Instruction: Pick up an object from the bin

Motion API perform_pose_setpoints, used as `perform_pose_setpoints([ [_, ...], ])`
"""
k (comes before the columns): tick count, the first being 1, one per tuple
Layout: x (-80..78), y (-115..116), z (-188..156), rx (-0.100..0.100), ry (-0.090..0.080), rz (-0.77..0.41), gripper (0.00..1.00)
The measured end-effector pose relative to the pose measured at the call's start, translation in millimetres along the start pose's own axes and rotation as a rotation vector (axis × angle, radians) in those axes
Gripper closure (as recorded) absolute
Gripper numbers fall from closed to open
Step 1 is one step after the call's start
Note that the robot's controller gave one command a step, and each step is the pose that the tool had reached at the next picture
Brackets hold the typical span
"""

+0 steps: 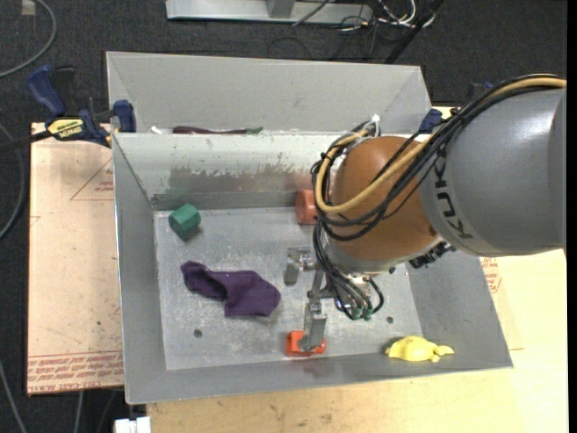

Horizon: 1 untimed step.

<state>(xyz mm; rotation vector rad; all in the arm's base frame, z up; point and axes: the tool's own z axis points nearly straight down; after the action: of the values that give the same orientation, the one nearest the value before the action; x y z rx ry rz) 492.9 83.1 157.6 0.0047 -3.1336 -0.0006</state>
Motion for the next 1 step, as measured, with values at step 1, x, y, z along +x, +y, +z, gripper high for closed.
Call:
perform_pose_setpoints([
  [1, -1.7, -0.3, -4.4, -0.001, -0.008, 0.002, 0.0],
])
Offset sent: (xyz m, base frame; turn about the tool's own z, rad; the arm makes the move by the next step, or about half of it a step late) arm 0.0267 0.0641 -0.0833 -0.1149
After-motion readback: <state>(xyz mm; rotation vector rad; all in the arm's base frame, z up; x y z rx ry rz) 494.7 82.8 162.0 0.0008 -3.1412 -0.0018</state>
